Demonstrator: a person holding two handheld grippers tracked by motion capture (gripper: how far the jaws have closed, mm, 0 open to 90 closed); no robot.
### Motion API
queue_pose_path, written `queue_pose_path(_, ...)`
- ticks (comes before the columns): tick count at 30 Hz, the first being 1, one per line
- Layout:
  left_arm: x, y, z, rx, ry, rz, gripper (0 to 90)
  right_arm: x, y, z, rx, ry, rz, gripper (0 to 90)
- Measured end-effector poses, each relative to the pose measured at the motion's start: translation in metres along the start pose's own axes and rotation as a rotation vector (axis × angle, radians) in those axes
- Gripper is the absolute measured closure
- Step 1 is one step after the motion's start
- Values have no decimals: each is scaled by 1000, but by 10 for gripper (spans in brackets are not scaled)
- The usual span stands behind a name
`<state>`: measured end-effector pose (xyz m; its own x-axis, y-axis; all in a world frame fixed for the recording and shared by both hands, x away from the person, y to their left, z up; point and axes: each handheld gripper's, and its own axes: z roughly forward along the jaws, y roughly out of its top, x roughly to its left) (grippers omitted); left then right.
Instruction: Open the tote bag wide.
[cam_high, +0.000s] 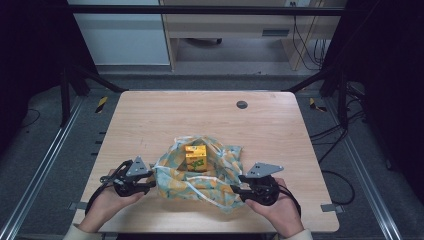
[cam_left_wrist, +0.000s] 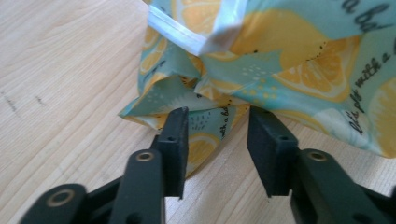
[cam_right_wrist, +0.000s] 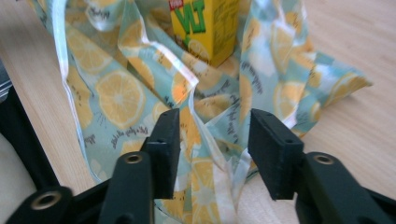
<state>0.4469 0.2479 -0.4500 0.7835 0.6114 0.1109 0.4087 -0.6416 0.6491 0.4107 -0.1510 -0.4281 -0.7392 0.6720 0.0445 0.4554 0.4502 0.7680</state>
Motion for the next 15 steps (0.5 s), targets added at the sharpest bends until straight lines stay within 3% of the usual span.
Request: queue_pose_path(15,13,-1,-21,-25,18,-13,536,-4,15,-16,-38,-51,6,304)
